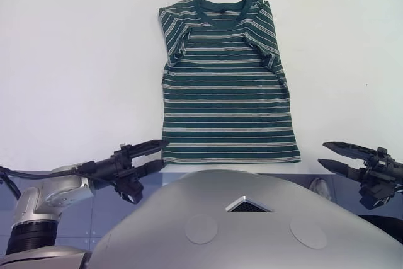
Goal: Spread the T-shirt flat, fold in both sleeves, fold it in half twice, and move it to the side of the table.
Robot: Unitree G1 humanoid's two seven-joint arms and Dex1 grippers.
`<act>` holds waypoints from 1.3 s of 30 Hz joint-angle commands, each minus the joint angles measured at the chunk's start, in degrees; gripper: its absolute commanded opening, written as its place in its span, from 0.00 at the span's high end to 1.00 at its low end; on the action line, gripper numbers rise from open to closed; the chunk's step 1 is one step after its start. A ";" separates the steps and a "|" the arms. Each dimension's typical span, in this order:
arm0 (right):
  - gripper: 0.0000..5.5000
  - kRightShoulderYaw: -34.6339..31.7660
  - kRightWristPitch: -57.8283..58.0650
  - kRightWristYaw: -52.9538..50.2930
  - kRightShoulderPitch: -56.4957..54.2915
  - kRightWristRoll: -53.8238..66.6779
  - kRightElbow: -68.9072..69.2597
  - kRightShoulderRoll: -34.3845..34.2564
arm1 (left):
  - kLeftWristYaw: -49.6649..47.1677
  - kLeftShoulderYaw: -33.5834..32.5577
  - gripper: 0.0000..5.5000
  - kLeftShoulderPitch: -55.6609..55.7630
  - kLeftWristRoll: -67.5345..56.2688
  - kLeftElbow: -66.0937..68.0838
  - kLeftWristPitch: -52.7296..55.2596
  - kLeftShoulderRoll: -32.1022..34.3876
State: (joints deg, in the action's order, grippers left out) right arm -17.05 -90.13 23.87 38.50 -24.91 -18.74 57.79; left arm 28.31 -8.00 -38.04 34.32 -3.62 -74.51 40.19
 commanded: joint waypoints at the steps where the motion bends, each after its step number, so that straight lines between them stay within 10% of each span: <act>1: 0.46 2.42 2.36 0.63 -0.47 -1.26 2.24 -0.08 | 2.03 2.82 0.31 -2.60 6.59 -1.31 5.72 0.26; 10: 0.46 8.20 10.02 0.72 -5.21 -10.35 7.75 -7.53 | -1.68 6.31 0.31 -0.52 7.96 -0.74 9.74 1.75; 24: 1.00 11.00 9.05 -6.13 -6.96 -16.60 1.81 -5.50 | -4.18 11.28 0.77 -1.29 7.50 -4.74 17.13 3.65; 39: 1.00 24.11 23.02 1.58 -12.97 6.79 12.27 5.88 | 6.34 22.56 1.00 4.52 -8.05 -3.25 25.32 12.34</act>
State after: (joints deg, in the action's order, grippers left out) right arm 3.16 -72.24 20.47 26.84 -25.78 -11.24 58.87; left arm 26.00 9.77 -33.57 26.77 -8.41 -56.57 49.56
